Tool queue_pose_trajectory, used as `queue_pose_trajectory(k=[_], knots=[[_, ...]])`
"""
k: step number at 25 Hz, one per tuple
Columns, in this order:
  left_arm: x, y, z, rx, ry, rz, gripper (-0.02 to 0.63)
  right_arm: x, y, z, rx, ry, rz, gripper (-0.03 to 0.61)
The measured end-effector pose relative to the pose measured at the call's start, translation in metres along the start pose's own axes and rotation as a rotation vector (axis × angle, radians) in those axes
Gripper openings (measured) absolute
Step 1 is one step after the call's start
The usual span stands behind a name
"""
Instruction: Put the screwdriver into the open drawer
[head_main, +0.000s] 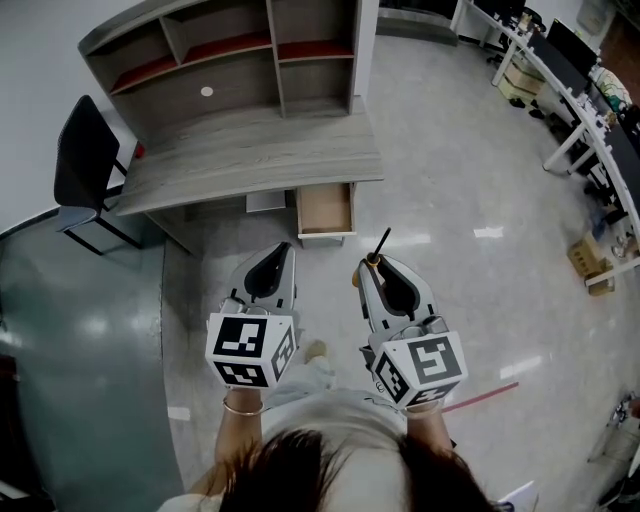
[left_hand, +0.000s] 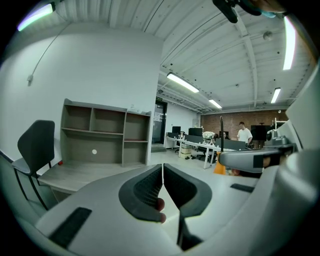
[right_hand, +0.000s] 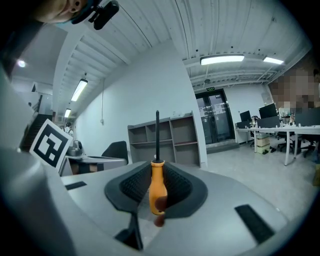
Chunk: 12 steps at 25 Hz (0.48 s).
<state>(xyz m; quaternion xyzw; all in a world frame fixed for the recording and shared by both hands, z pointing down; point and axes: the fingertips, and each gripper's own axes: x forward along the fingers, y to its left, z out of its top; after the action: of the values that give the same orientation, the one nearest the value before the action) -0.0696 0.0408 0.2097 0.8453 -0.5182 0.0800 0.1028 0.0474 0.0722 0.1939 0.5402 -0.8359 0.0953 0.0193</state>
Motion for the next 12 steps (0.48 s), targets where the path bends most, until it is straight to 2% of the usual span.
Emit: queue_pose_trajectory(k=[12], knots=[[0.052, 0.056, 0.012, -0.014, 0.000, -0.047, 0.025, 0.073, 0.000, 0.006, -0.033, 0.018, -0.036, 0.087]])
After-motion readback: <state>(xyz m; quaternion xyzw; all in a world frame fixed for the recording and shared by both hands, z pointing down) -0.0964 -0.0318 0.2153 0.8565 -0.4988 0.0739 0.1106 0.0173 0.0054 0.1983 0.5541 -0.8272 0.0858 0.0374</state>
